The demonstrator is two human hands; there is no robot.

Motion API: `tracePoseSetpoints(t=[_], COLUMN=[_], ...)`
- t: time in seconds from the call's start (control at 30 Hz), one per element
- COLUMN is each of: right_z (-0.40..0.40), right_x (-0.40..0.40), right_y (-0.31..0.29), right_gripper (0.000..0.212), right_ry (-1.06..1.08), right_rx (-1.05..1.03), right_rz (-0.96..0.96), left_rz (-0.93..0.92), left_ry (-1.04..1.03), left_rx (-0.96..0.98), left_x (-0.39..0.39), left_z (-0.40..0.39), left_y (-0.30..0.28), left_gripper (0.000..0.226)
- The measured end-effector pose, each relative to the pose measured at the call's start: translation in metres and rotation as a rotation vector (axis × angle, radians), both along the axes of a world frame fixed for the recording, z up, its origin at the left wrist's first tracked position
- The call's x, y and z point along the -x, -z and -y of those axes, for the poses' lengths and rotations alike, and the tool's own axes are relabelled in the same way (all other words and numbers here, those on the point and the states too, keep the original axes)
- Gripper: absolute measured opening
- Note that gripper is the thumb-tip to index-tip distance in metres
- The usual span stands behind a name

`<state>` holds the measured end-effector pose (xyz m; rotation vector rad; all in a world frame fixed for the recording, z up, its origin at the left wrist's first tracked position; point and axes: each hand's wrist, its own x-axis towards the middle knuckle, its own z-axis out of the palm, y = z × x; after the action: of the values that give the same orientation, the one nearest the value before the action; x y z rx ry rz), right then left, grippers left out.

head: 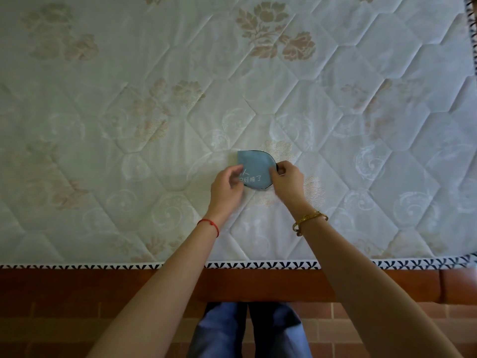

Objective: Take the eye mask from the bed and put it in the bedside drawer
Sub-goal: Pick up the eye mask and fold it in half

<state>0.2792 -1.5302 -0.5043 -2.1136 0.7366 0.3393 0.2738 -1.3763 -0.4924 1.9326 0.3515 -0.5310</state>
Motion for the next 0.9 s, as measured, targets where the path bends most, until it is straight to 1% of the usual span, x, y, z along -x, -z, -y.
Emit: tracePoseSetpoints(t=[0.13,0.23,0.3,0.37,0.43,0.5,0.53,0.63,0.73,0.83,0.9], right_z=[0.006,0.007,0.007,0.007,0.005,0.005,0.005,0.007,0.01,0.011,0.009], right_x=[-0.004,-0.005,-0.004,-0.004,-0.004,-0.003,-0.002,0.001,0.005,0.007,0.007], right_y=[0.006,0.006,0.004,0.003,0.002,0.003,0.004,0.009,0.013,0.013,0.012], right_gripper=[0.02,0.028,0.036,0.046,0.052,0.052,0.049,0.044,0.045,0.047,0.045], right_ry=[0.034,0.035,-0.008,-0.121,-0.32,-0.498,-0.543,-0.533,-0.534,-0.491,-0.407], right_rx=[-0.026,-0.023,0.036,0.145,0.286,0.387,0.416,0.452,0.486,0.453,0.373], right_rz=[-0.036,-0.031,0.002,0.065,0.138,0.198,0.209,0.189,0.135,0.084,0.073], left_rz=[-0.015,-0.028,-0.01,0.062,0.137,0.146,0.145,0.152,0.15,0.14,0.115], left_ry=[0.027,0.008,0.023,0.1,0.26,0.395,0.434,0.491,0.512,0.487,0.397], left_rx=[-0.039,-0.033,-0.036,-0.083,-0.22,-0.35,-0.391,-0.469,-0.499,-0.456,-0.375], left_x=[-0.004,-0.008,-0.011,-0.015,-0.018,-0.02,-0.02,-0.023,-0.024,-0.021,-0.02], left_z=[-0.004,-0.004,-0.003,-0.002,0.0,0.0,0.0,0.001,0.001,0.0,0.0], left_y=[0.009,0.014,0.014,0.014,0.015,0.017,0.018,0.021,0.023,0.025,0.025], left_gripper=[0.043,0.045,0.049,0.059,0.067,0.07,0.07,0.069,0.07,0.071,0.075])
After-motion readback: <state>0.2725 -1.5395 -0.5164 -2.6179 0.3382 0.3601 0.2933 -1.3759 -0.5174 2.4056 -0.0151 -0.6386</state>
